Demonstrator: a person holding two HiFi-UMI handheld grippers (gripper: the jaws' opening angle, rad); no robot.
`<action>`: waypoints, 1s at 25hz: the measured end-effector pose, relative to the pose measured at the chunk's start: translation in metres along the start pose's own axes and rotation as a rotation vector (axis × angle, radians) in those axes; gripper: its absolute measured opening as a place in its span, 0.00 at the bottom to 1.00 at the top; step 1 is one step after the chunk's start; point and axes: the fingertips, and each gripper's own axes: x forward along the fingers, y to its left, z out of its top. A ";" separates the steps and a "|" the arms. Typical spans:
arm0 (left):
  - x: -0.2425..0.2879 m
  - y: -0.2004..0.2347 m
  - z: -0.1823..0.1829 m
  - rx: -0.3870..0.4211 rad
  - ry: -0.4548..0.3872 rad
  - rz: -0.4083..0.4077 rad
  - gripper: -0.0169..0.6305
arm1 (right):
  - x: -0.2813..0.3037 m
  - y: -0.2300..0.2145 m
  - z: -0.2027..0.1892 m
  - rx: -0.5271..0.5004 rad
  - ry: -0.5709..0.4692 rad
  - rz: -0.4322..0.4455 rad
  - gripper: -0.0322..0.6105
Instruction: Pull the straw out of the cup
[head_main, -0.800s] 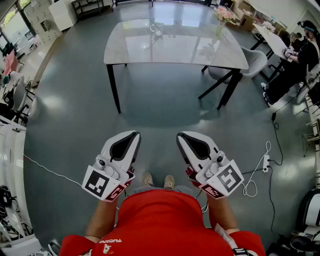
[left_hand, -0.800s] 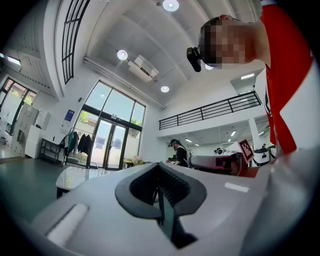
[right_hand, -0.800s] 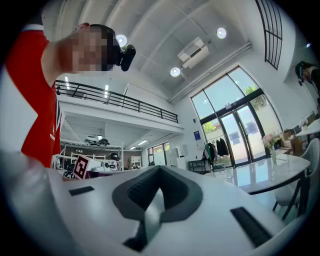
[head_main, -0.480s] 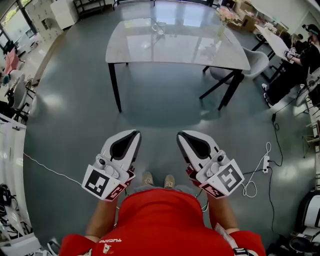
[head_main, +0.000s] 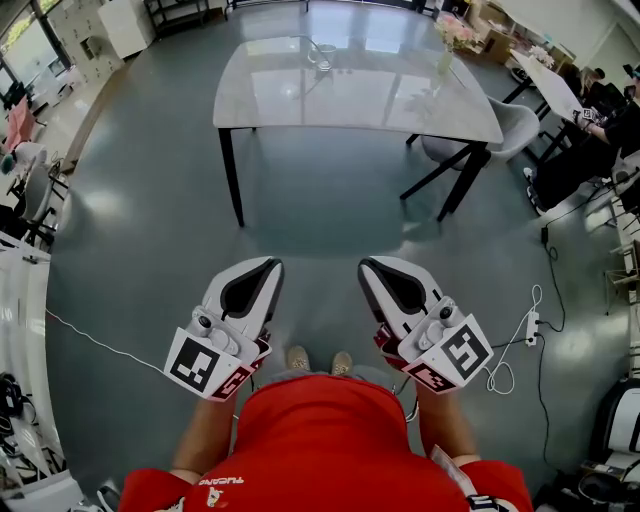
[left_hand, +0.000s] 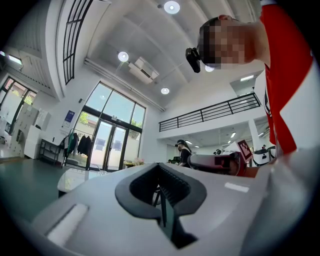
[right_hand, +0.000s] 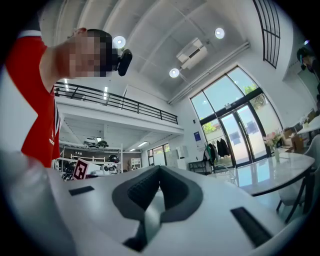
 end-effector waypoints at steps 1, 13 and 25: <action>-0.001 0.004 0.001 -0.001 -0.002 -0.001 0.03 | 0.004 0.001 0.000 0.000 -0.002 -0.003 0.05; -0.015 0.061 0.011 -0.001 -0.027 -0.015 0.03 | 0.039 -0.006 0.002 -0.001 -0.021 -0.083 0.05; 0.041 0.118 -0.003 0.006 -0.008 0.030 0.03 | 0.090 -0.076 -0.014 -0.025 0.004 -0.064 0.05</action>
